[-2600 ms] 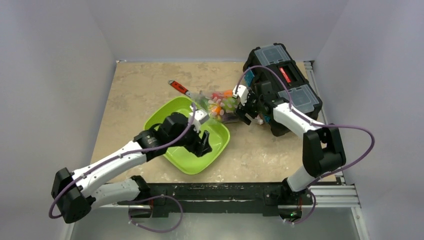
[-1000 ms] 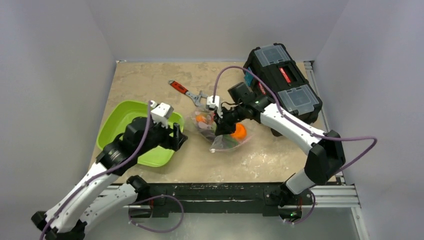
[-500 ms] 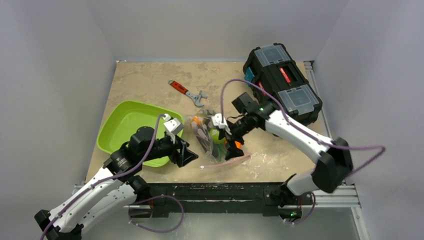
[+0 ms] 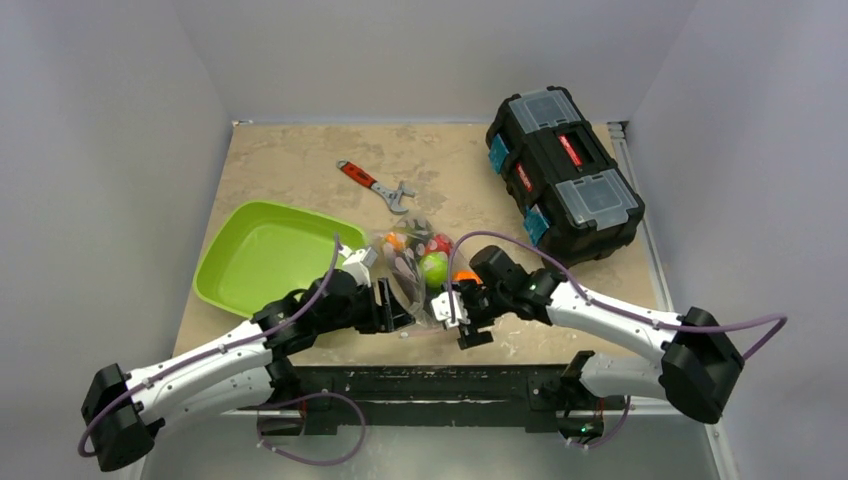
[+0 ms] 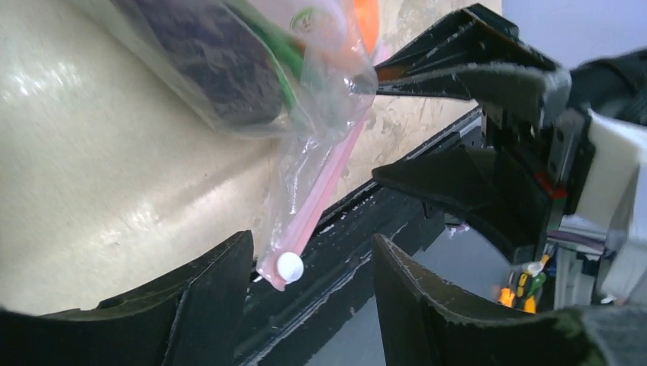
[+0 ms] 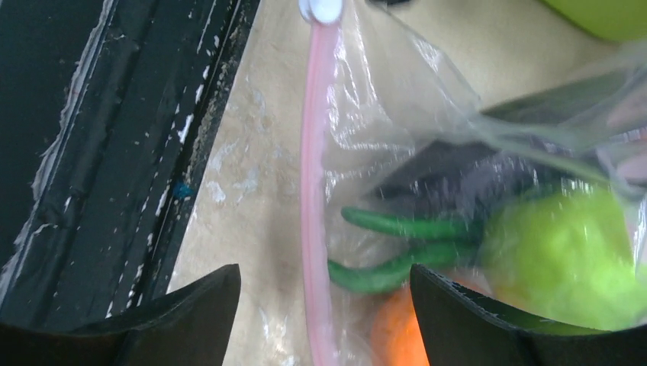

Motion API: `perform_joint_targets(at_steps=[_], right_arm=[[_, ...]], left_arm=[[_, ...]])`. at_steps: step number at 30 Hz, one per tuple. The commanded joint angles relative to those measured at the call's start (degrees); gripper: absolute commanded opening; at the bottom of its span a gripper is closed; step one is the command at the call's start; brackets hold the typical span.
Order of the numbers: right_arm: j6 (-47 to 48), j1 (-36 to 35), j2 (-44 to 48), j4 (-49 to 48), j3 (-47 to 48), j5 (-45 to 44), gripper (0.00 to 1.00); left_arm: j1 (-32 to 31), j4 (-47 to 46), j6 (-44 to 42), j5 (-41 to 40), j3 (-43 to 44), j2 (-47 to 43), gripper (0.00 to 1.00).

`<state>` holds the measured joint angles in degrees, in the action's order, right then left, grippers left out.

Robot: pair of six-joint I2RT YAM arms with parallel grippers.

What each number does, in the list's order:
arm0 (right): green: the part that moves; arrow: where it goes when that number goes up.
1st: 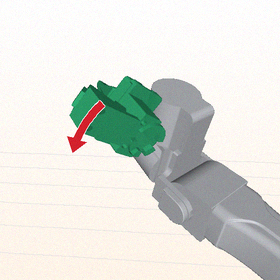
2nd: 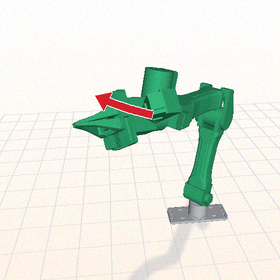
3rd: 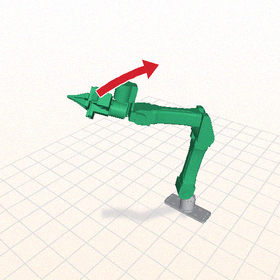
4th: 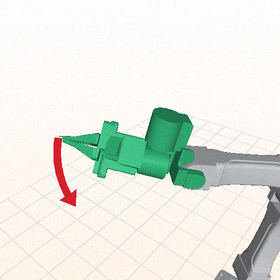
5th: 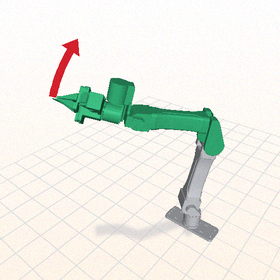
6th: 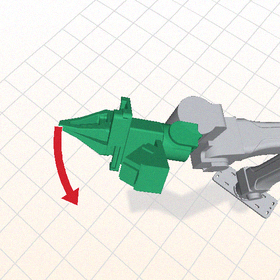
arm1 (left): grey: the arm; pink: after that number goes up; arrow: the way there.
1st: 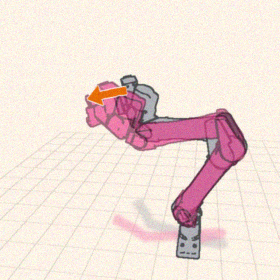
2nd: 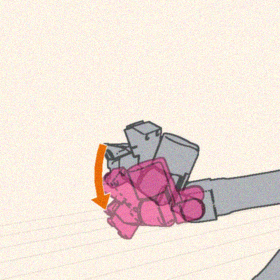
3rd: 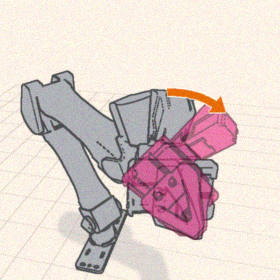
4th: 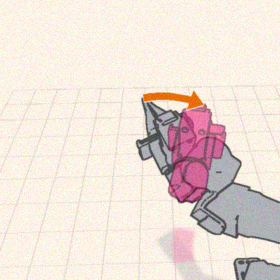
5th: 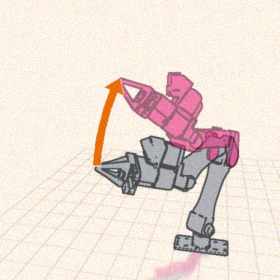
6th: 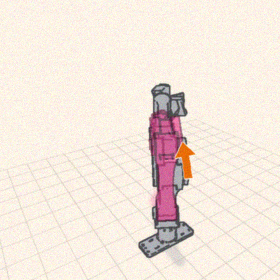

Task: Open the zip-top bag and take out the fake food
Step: Pick up the zipper food storage bag at the center of the board.

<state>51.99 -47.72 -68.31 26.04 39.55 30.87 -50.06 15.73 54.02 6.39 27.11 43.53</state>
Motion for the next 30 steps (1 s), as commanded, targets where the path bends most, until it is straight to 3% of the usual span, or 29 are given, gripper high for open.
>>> perform_joint_targets(at_steps=[1,3,8,15,18,24,30], right_arm=[[-0.70,-5.49,-0.18,-10.14,-1.81,-7.21,0.77],[-1.22,-7.86,-1.04,-12.07,-2.58,-9.85,0.70],[-2.82,-11.50,-2.77,-14.86,-2.69,-15.65,0.38],[-3.85,-11.69,-3.01,-14.08,-2.02,-16.63,0.00],[-5.34,-10.33,-2.75,-12.00,-0.21,-14.75,0.00],[-8.50,1.98,4.65,-7.19,3.78,-3.63,0.00],[-11.65,9.46,8.54,-6.47,7.56,0.37,0.00]], left_arm=[[-4.49,-1.91,14.09,-10.89,0.40,2.50,0.56],[-4.89,-2.24,15.13,-12.00,-0.07,3.59,0.56],[-5.39,-5.96,16.11,-12.90,-2.00,4.47,0.50],[-5.49,-11.60,15.27,-9.63,-3.68,6.58,0.49],[-5.91,-10.27,10.59,-9.48,-3.01,4.75,0.49],[-6.76,0.57,-11.42,-12.98,2.14,-7.89,0.57],[-6.85,-4.78,-33.02,-2.80,5.35,-9.71,0.66]])
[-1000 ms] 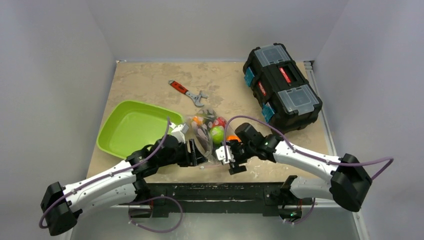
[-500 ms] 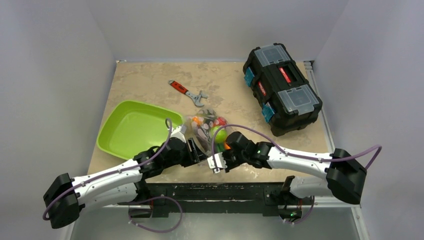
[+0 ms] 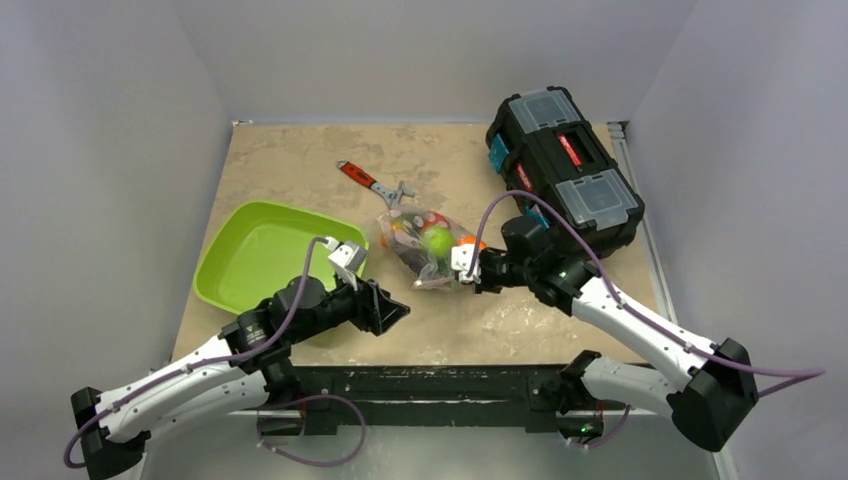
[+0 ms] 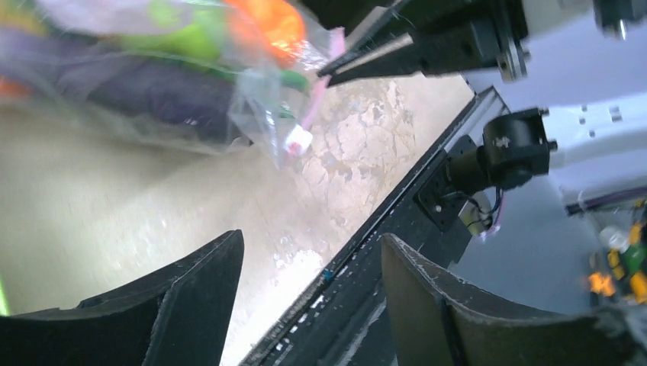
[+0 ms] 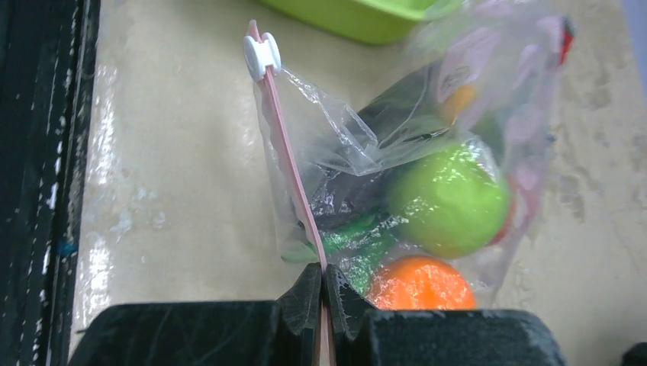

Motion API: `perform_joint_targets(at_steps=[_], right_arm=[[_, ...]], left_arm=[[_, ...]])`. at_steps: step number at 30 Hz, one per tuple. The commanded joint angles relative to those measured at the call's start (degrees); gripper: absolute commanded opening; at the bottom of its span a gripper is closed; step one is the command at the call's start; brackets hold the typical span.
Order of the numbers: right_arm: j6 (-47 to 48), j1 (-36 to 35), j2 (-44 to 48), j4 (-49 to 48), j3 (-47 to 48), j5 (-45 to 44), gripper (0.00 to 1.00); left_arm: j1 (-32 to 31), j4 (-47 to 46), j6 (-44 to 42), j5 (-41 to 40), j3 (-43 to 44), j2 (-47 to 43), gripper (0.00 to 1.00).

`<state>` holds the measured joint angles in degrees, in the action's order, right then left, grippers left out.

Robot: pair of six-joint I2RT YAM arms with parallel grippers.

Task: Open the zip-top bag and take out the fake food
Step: Pick up the zipper food storage bag at the center of the board.

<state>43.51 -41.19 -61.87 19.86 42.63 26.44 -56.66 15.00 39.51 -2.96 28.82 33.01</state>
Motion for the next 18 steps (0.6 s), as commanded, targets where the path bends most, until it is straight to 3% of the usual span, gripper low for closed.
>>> perform_joint_targets(at_steps=[1,6,11,18], right_arm=[[-3.44,3.82,2.41,-0.22,5.20,4.68,0.00],[-3.12,5.96,2.39,3.35,11.86,1.79,0.00],[-3.15,7.06,0.63,7.10,20.73,-0.85,0.00],[-4.93,8.67,-1.97,10.06,28.50,-1.22,0.00]], left_arm=[[-0.24,-5.44,-21.32,7.70,4.38,1.53,0.66],[-0.25,-9.23,-37.04,9.18,9.26,6.46,0.69],[-0.24,-8.52,-52.42,4.86,14.51,10.66,0.73],[-0.25,-9.80,-58.31,-0.29,17.93,11.15,0.74]])
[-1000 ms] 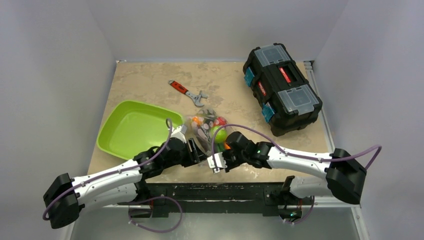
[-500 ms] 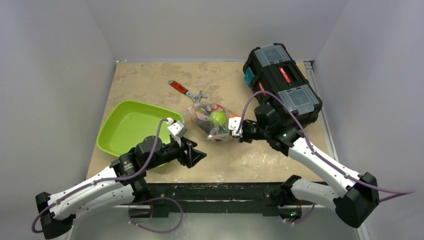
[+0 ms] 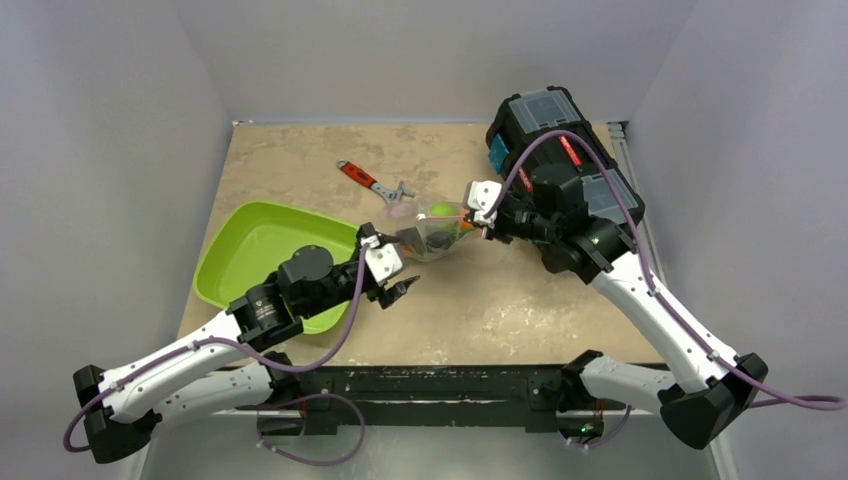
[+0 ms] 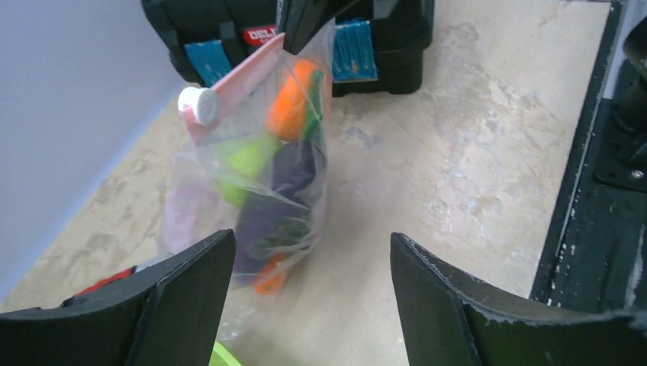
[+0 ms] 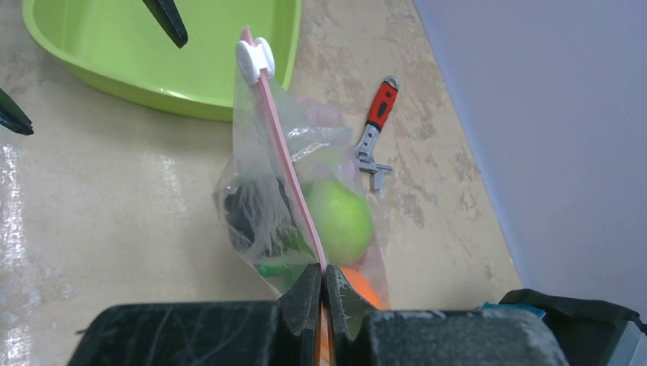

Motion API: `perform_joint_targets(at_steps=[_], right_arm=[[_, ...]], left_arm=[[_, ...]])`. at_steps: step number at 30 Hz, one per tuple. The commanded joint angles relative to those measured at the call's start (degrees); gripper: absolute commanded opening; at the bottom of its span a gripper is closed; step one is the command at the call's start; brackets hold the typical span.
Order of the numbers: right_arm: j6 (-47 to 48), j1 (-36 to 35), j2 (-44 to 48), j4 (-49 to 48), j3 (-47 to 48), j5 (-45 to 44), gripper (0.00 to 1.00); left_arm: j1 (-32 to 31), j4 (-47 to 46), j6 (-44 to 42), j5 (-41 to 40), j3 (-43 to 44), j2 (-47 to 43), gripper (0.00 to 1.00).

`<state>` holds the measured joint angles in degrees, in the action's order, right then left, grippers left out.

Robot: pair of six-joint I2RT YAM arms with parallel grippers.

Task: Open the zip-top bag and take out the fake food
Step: Pick up the zipper food storage bag at the center of the board.

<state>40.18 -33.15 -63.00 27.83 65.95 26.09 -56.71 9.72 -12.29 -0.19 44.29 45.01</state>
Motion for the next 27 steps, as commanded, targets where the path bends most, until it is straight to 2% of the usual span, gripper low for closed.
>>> perform_joint_targets(at_steps=[1,9,14,17,22,27], right_arm=[[-1.60,0.70,-1.26,2.39,5.96,-0.93,0.00],[-0.95,1.05,-2.12,5.38,10.51,0.45,0.00],[-1.16,1.71,-1.80,4.65,7.85,3.09,0.00],[-1.24,2.34,-1.13,4.84,6.86,5.26,0.00],[-1.53,3.06,-0.74,4.79,6.27,6.76,0.00],[-1.90,3.28,-1.05,4.36,5.54,8.04,0.00]], left_arm=[[-0.16,-5.65,-6.16,-3.14,2.22,-1.26,0.74],[-0.04,-15.24,-3.82,-1.97,1.53,-2.62,0.78],[1.61,-19.24,-2.99,2.74,0.54,-0.44,0.77],[3.98,-22.95,-1.10,4.65,-1.27,1.03,0.74],[11.70,-26.88,4.50,14.34,-2.11,3.13,0.64],[12.41,-27.82,4.29,18.96,-1.04,7.51,0.57]])
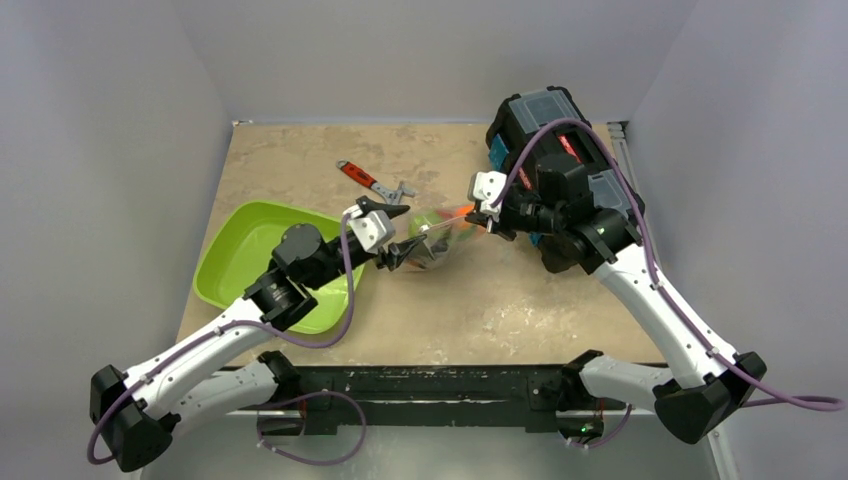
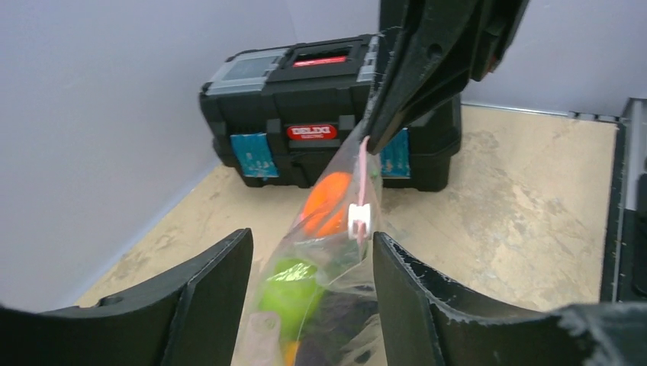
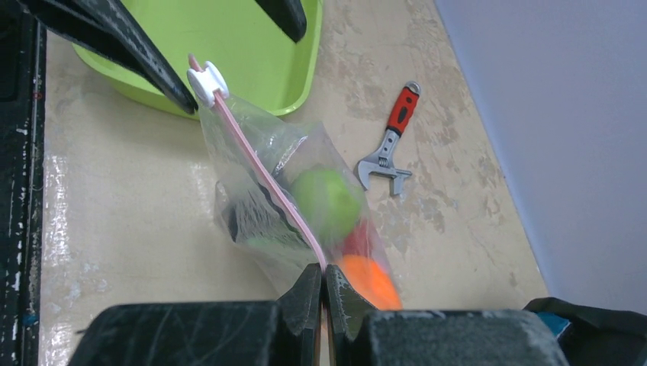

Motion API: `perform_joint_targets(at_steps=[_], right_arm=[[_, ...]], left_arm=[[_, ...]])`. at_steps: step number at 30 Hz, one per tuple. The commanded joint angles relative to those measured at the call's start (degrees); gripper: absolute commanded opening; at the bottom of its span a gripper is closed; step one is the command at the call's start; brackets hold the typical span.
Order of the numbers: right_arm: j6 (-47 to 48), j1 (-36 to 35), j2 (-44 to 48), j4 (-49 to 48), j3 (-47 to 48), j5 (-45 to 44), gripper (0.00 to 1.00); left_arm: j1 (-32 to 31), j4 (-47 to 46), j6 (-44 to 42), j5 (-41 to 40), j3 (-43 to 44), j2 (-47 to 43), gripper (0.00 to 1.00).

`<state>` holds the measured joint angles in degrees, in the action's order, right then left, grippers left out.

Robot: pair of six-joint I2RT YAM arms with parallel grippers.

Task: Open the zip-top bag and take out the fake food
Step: Pick up the zipper food storage bag at the center of the board, then unzip the zipper food storage bag at the center of the board.

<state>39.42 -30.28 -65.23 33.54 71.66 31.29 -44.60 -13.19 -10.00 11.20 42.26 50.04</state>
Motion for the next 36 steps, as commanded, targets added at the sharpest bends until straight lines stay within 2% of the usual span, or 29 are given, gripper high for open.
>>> perform_joint_targets(at_steps=[1,8,11,13,14,15,19,22,23,26,29,30,32,36], right_arm=[[-1.21,0.45,1.11,-1.42,-0.32,2.89,0.00],[-1.75,1.00,1.24,-1.64,-0.36,3.43,0.00],[-1.97,1.24,0.93,-1.76,-0.59,4.23,0.00],[-2.05,1.36,0.58,-1.89,-0.75,4.50,0.00],[-2.06,1.44,0.55,-1.90,-0.88,4.56,0.00],[-2.11,1.50,0.51,-2.05,-1.09,4.69,0.00],[-2.57,1.88,0.78,-2.14,-2.31,5.81,0.00],[0.08,1.83,0.31,1.00,-3.09,9.87,0.00],[1.37,1.69,-0.28,2.28,-2.99,12.80,0.07],[4.01,0.29,-3.48,6.01,-0.68,18.50,0.42],[5.87,-2.35,-7.09,9.76,4.09,18.53,0.64],[6.05,-3.58,-8.31,10.49,5.54,18.38,0.69],[6.36,-6.21,-10.41,11.93,7.63,17.99,0.72],[6.39,-7.90,-13.30,13.56,10.44,19.67,0.70]], left_arm=[[0.30,-4.80,2.34,8.65,1.48,3.35,0.56],[0.30,-3.24,2.73,11.78,1.46,5.95,0.49],[0.30,-4.00,2.90,11.00,-0.13,6.12,0.42],[0.30,-4.61,3.23,10.64,-0.62,6.31,0.29],[0.30,-4.87,3.51,10.18,-0.80,6.31,0.12],[0.30,-5.08,3.78,9.61,-1.00,6.23,0.01],[0.30,-3.48,5.69,7.50,-1.35,5.50,0.00],[0.30,-3.60,8.97,8.59,-2.37,5.16,0.00],[0.30,-4.41,10.38,9.75,-2.72,5.39,0.00],[0.30,-6.05,14.74,13.13,-2.80,7.12,0.00],[0.30,-8.08,17.63,15.10,-3.01,8.76,0.00],[0.23,-8.79,18.36,15.52,-3.04,9.22,0.00],[0.21,-9.46,19.29,16.11,-3.06,9.67,0.00],[0.17,-10.21,20.34,16.86,-3.60,9.83,0.00]])
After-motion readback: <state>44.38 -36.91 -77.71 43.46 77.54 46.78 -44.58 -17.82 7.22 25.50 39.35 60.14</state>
